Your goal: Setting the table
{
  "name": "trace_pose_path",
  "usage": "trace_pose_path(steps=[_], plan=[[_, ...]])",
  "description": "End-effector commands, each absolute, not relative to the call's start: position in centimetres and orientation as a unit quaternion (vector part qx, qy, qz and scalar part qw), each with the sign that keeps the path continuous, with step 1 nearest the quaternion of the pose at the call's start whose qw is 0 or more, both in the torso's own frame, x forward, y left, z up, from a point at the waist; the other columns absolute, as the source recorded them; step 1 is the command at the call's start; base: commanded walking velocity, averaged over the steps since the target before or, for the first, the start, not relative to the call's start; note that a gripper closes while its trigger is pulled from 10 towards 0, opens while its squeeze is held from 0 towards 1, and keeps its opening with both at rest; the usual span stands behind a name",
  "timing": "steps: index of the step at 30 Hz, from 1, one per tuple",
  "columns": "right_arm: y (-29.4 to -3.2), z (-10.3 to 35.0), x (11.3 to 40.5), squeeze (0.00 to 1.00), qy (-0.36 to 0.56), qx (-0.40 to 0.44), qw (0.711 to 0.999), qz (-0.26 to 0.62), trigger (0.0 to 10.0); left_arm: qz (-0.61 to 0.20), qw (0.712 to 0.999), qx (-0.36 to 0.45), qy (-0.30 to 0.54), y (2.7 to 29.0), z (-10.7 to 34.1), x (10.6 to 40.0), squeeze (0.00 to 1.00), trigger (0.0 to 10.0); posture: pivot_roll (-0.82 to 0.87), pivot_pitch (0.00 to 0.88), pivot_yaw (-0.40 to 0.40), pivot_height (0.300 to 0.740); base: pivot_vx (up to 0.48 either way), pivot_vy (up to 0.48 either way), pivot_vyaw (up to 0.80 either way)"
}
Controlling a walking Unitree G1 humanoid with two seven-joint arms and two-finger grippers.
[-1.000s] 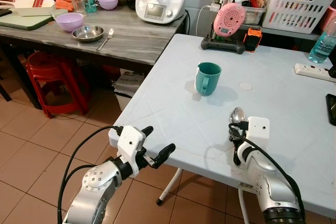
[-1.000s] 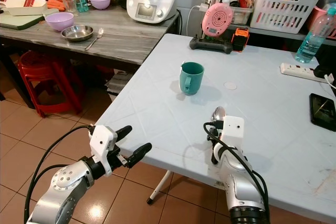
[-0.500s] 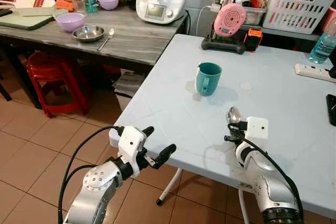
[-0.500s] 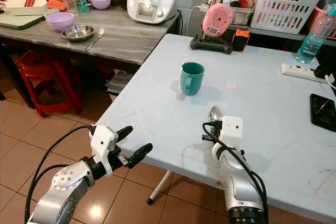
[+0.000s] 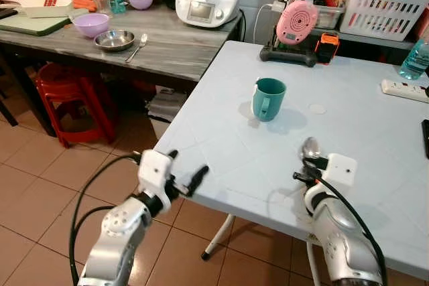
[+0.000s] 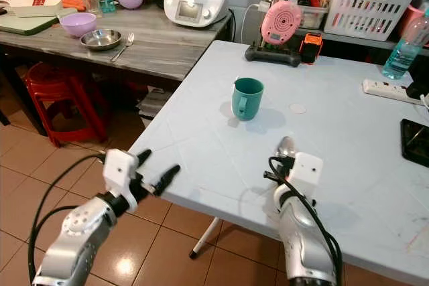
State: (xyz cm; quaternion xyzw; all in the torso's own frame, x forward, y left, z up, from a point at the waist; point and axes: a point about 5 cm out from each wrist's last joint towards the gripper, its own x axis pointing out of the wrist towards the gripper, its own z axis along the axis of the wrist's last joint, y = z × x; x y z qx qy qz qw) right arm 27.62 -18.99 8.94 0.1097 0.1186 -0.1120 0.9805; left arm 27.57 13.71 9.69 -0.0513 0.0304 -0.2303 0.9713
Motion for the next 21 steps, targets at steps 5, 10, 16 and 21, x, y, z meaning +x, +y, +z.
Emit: trace_pose_path(steps=[5,10,16,21], plan=[[-18.8,11.0,27.8,0.0,0.066,0.098,0.987,-0.11,10.0,-0.209,0.975,-0.075,0.026,13.7,10.0,28.5,0.0,10.0,0.01,0.0,-0.005,0.74,0.0,0.0,0.0],[-18.7,11.0,27.8,0.0,0.062,0.095,0.988,-0.109,10.0,-0.213,0.974,-0.077,0.025,13.5,10.1,28.6,0.0,10.0,0.02,0.0,-0.001,0.74,0.0,0.151,-0.6],[-18.1,11.3,27.7,0.0,0.055,0.095,0.989,-0.099,10.0,-0.209,0.974,-0.081,0.024,13.5,10.1,28.8,0.0,10.0,0.02,0.0,-0.002,0.74,0.0,0.265,-0.75],[-18.0,11.0,27.6,0.0,0.058,0.095,0.989,-0.097,10.0,-0.206,0.975,-0.081,0.023,13.6,10.1,28.7,0.0,10.0,0.03,0.0,-0.007,0.74,0.0,0.281,-0.51]])
